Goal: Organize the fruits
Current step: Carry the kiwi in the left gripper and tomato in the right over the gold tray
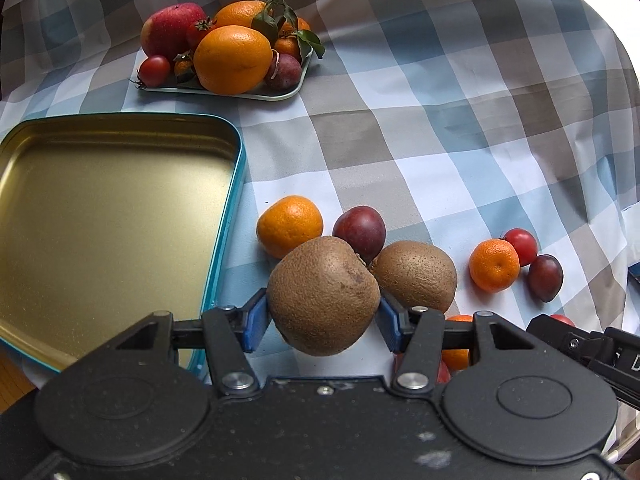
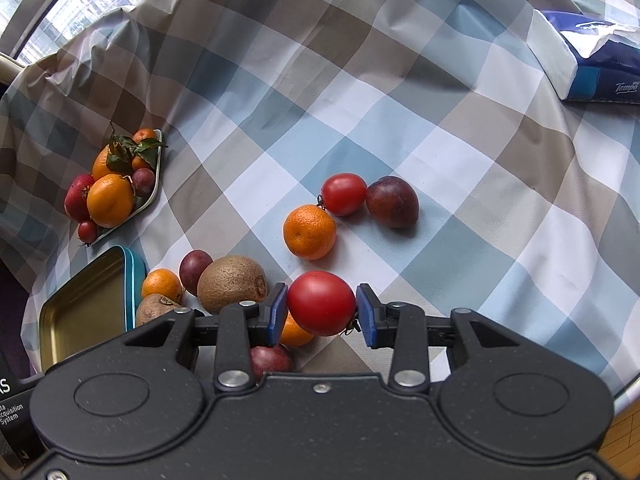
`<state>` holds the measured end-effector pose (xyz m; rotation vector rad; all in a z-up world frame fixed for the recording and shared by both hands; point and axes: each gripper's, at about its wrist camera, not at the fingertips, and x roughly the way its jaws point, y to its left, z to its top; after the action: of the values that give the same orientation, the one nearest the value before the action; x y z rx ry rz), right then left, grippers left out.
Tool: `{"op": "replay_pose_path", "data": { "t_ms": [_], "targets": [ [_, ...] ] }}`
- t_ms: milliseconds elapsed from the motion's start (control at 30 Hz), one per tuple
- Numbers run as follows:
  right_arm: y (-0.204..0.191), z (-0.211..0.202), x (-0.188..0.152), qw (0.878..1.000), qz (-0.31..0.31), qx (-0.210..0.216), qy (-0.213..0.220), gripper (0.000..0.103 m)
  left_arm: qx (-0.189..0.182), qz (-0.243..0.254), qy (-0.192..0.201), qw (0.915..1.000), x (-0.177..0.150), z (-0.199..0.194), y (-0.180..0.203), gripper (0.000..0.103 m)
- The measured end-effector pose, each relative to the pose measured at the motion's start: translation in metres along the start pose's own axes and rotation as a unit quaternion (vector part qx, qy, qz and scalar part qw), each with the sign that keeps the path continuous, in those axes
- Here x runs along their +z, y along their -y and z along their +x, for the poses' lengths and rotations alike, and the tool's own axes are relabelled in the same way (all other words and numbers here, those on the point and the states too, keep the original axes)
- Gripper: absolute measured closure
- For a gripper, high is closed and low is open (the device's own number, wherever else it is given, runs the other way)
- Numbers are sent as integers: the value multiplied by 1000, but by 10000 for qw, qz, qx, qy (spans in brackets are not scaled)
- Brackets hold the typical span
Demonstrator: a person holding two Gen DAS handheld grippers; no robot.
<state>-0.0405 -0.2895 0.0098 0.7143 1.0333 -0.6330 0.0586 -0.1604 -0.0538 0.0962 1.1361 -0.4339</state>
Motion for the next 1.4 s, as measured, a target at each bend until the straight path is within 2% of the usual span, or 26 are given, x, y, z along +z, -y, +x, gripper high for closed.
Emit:
{"op": "replay_pose_path", "data": {
  "t_ms": [267,600,1400],
  "targets": [
    [-19,-2,-7,9996,-276,19,28,56,198,-224,389,9988,3,-29,-26,47],
    [-58,2,-18,9972,-717,197,-33,56,664,-381,585,9953,5,-39,-65,47],
    [-186,34,-61,9783,-1848,796,-486,56,1454,-1069,554,9820,9,-38,-186,47]
  ]
}}
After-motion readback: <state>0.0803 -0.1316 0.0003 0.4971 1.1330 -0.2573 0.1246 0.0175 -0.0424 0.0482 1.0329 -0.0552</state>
